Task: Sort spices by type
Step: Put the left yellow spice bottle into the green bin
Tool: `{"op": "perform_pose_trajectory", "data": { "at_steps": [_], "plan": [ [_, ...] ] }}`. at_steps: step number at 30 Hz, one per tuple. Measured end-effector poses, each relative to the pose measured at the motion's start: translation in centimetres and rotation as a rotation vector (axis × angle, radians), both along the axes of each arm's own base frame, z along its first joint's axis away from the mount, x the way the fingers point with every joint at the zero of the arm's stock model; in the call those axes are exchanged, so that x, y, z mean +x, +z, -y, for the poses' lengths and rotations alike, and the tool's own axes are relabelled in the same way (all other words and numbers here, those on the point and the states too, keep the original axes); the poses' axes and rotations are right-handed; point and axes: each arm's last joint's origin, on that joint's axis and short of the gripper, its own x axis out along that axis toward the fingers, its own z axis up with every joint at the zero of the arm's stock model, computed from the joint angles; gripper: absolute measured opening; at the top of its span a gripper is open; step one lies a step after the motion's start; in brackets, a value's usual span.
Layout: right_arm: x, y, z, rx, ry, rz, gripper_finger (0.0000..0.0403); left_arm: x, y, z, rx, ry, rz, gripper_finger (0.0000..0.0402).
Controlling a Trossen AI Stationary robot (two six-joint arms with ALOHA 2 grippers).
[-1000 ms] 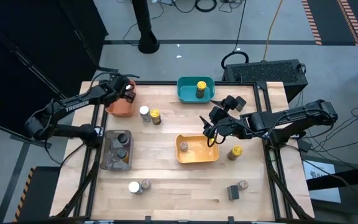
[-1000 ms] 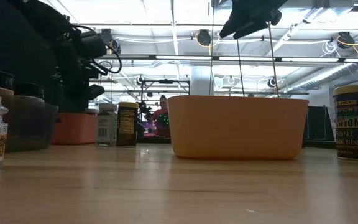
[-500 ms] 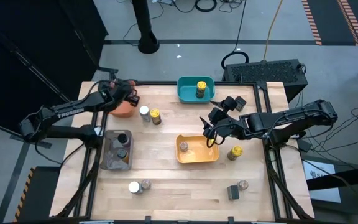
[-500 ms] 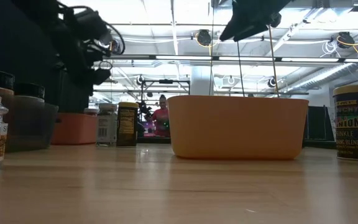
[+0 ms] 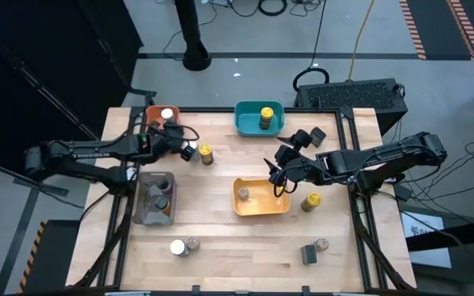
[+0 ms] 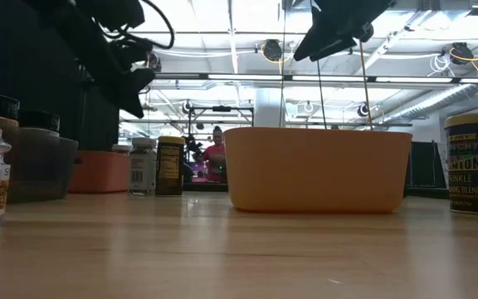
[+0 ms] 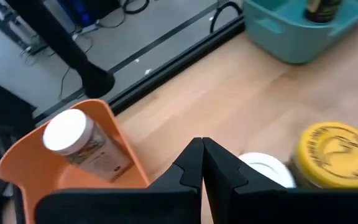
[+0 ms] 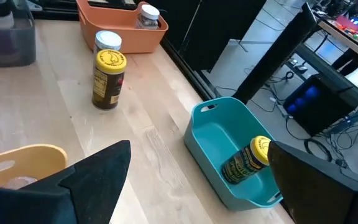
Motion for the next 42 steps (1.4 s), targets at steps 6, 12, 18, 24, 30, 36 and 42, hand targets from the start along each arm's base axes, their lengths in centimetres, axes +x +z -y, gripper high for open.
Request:
{"op": "perform_pose_trajectory", "data": {
  "at_steps": [6, 12, 18, 24, 30, 36, 42],
  "plan": [
    [0.0, 0.0, 0.0, 0.001, 0.001, 0.000, 0.0364, 0.5, 0.1, 1.6, 0.015, -0.040, 0.030, 0.0012],
    [0.0, 0.0, 0.0, 0.001, 0.002, -0.004, 0.0364, 1.1, 0.4, 2.7, 0.025, -0.096, 0.081, 0.0012],
    [-0.1, -0.1, 0.0, 0.001, 0.001, -0.016, 0.0364, 1.4, 0.6, 3.8, 0.025, -0.148, 0.104, 0.0012],
    [-0.2, -0.2, -0.2, 0.015, -0.001, -0.013, 0.0364, 1.5, 0.6, 4.8, 0.023, -0.199, 0.101, 0.0012],
    [-0.2, -0.2, -0.4, 0.011, 0.009, -0.013, 0.0364, 1.5, 0.6, 4.9, 0.022, -0.211, 0.097, 0.0013],
    [-0.2, -0.2, -0.4, -0.055, 0.053, -0.075, 0.0364, 1.5, 0.6, 4.9, 0.022, -0.211, 0.097, 0.0012],
    [-0.5, 0.1, -0.5, -0.092, 0.080, -0.098, 0.0364, 1.5, 0.6, 4.9, 0.022, -0.210, 0.097, 0.0012]
  ]
}}
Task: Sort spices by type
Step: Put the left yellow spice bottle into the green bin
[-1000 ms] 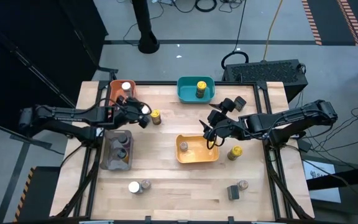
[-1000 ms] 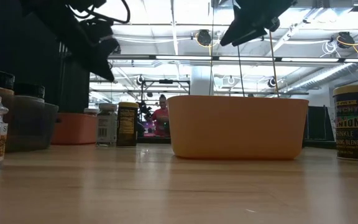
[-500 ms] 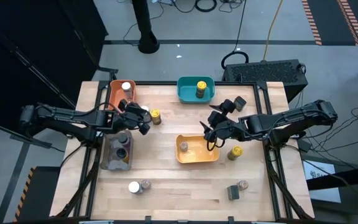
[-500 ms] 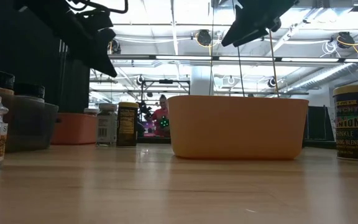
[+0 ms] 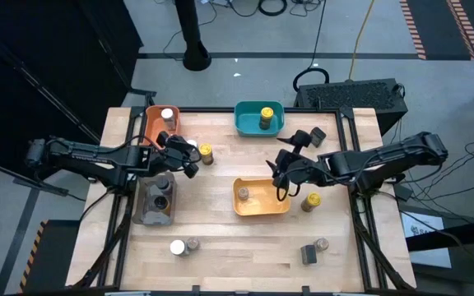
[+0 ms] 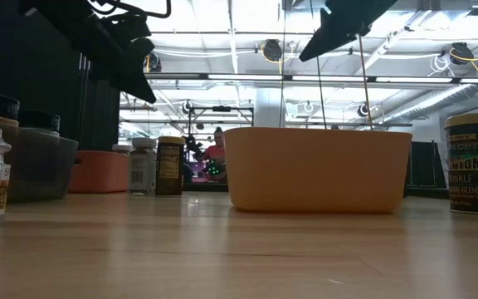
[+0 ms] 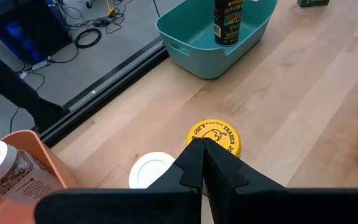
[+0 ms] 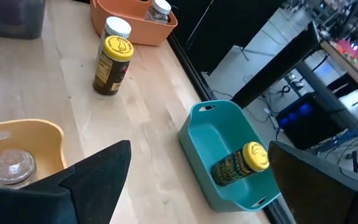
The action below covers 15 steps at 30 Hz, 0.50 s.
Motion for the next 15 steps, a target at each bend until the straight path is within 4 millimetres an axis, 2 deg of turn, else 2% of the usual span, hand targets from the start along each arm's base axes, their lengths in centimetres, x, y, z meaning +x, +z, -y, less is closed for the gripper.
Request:
{"op": "perform_pose_trajectory", "data": {
  "at_steps": [7, 15],
  "plan": [
    [-0.51, 0.74, 0.10, -0.065, 0.044, -0.029, 0.0364, -0.01, -0.03, -0.01, 0.000, 0.000, -0.003, 0.0012],
    [-0.56, 0.80, 0.26, -0.066, -0.009, -0.002, 0.0364, -0.01, -0.02, -0.01, 0.000, 0.000, -0.003, 0.0012]
  ]
}}
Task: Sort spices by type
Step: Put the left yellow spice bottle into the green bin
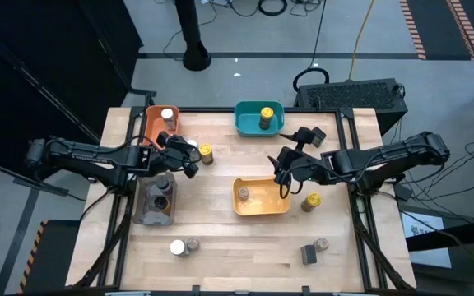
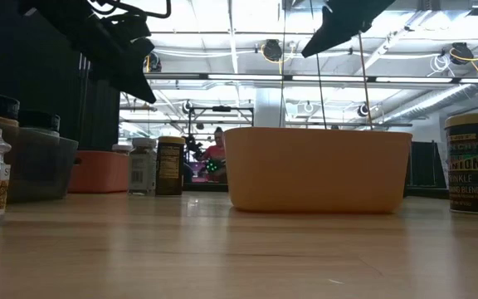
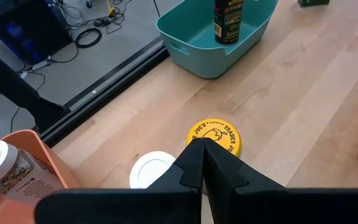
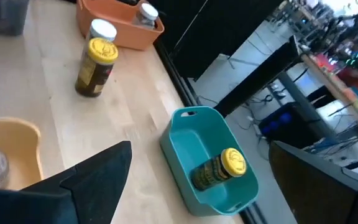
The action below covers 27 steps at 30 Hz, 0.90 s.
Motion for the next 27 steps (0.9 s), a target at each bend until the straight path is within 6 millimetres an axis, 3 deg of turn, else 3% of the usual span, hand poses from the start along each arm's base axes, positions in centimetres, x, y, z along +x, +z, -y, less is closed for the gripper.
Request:
{"op": "perform_pose_trajectory", "data": {
  "at_steps": [8, 19, 27],
  "plan": [
    [-0.17, -0.06, 0.32, -0.023, -0.045, -0.008, 0.0364, -0.02, 0.05, -0.07, 0.017, 0.019, 0.003, 0.0012],
    [-0.44, -0.48, -0.47, 0.133, -0.046, 0.055, 0.0364, 0.03, 0.04, 0.28, 0.004, -0.002, 0.008, 0.0012],
    [-0.28, -0.68, -0.58, 0.151, -0.059, 0.068, 0.0364, 0.03, 0.04, 0.28, 0.003, -0.003, 0.008, 0.0012]
  ]
}}
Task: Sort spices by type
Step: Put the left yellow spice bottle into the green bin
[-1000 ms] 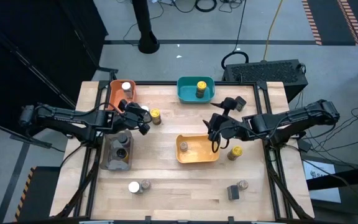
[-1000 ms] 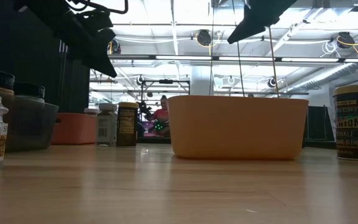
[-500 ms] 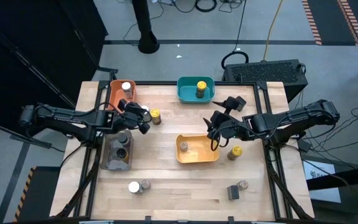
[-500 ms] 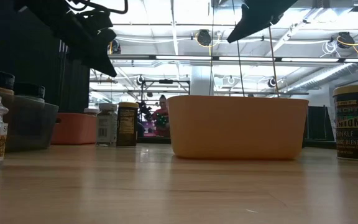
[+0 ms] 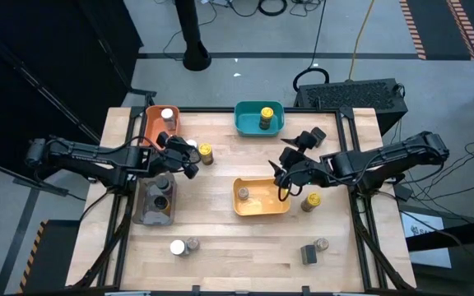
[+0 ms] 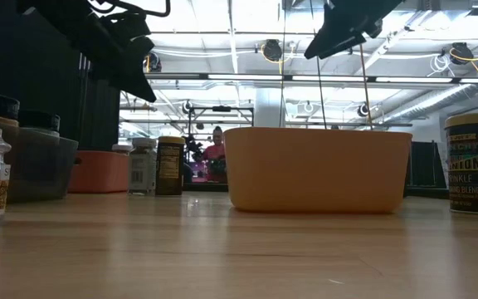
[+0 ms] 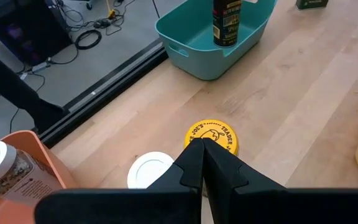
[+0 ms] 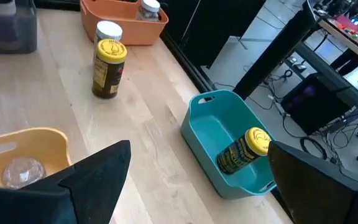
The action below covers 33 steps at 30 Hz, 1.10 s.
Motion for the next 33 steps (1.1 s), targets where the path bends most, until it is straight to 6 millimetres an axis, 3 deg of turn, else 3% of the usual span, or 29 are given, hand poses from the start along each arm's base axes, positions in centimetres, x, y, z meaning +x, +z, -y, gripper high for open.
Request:
{"op": "perform_pose_trajectory", "data": {
  "at_steps": [9, 14, 18, 28, 33],
  "plan": [
    [0.0, -0.1, 0.0, -0.004, 0.001, -0.010, 0.0364, 0.2, 0.2, 0.0, 0.024, -0.029, -0.005, 0.0013],
    [0.0, -0.1, 0.0, -0.021, 0.013, -0.026, 0.0364, 1.4, 1.0, 0.6, 0.057, -0.314, 0.025, 0.0035],
    [0.0, -0.1, 0.0, -0.008, 0.033, -0.033, 0.0364, 1.6, 1.1, 0.6, 0.158, -0.469, -0.051, 0.0079],
    [0.1, -0.2, 0.0, 0.012, 0.079, -0.053, 0.0364, 1.3, 0.8, -2.0, 0.076, -0.381, -0.048, 0.0237],
    [0.1, -0.2, 0.3, 0.009, 0.070, -0.056, 0.0364, 1.6, 0.2, -3.6, 0.012, -0.362, -0.043, 0.0263]
  ]
}}
